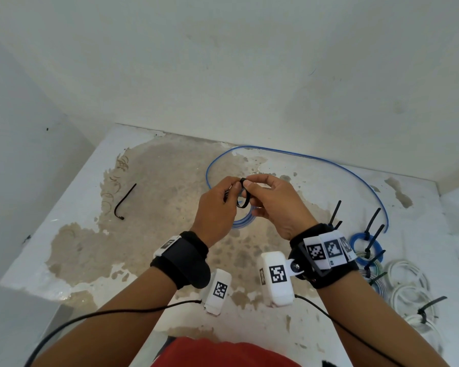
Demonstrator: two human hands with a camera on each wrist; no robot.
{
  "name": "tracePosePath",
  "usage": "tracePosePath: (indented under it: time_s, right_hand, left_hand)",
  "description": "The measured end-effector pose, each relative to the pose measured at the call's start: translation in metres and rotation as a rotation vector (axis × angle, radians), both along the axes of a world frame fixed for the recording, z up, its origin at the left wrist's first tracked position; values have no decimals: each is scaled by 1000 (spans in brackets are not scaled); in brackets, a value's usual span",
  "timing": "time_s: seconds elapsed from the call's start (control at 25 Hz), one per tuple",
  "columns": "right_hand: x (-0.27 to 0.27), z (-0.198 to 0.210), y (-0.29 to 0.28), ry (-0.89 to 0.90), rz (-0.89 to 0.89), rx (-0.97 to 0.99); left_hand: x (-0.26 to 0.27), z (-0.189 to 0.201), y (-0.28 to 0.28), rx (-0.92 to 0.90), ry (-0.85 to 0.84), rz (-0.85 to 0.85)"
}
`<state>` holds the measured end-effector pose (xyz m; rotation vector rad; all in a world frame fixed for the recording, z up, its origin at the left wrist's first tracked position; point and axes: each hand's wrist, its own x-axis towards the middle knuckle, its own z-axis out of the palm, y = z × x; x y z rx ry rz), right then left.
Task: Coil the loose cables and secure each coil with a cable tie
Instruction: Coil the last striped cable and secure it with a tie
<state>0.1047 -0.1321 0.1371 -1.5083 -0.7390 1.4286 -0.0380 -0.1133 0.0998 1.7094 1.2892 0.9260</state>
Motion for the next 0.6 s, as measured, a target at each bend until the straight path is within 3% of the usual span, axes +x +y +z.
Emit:
tracePosePath:
  time_s: [0.28,0.52,0.6]
  right_hand:
    - [5,-4,4,227,-24,-82]
    - [16,2,7,-28,158,-210]
    - [21,5,8,-28,194,-250]
  left_hand:
    - [-4,-6,-3,141,84,-66]
    - [-11,-3,-4,95,145,-126]
    - [-12,-3,-6,78,147,-151]
